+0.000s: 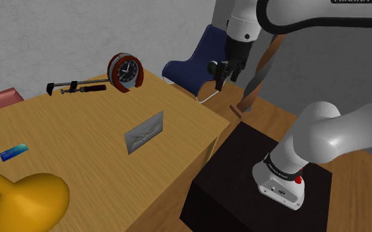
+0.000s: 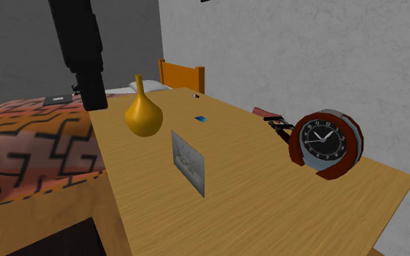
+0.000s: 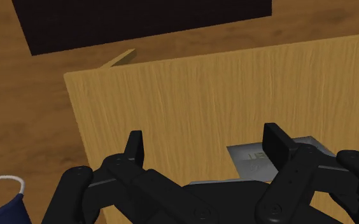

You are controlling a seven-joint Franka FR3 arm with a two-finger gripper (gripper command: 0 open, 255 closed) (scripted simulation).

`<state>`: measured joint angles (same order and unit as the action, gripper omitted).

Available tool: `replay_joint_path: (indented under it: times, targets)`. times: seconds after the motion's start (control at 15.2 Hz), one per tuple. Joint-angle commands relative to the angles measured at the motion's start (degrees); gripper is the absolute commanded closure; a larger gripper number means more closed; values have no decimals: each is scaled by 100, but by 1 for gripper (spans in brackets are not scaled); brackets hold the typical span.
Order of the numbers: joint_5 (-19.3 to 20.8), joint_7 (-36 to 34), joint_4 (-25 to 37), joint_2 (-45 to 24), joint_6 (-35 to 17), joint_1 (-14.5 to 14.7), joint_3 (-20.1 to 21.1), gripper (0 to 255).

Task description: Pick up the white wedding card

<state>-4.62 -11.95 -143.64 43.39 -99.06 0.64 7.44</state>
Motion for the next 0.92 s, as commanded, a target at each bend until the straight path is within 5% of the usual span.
replay_joint_path:
  times: [0.0,0.46,0.86]
  targets:
    - [-262,-619,-42,-146,-146,-16,279,0]
    - [-1037,-2653,167,-1080,-840,-114,1262,0]
    - [-1328,-4379,699,-2258,-1558,-332,2029,0]
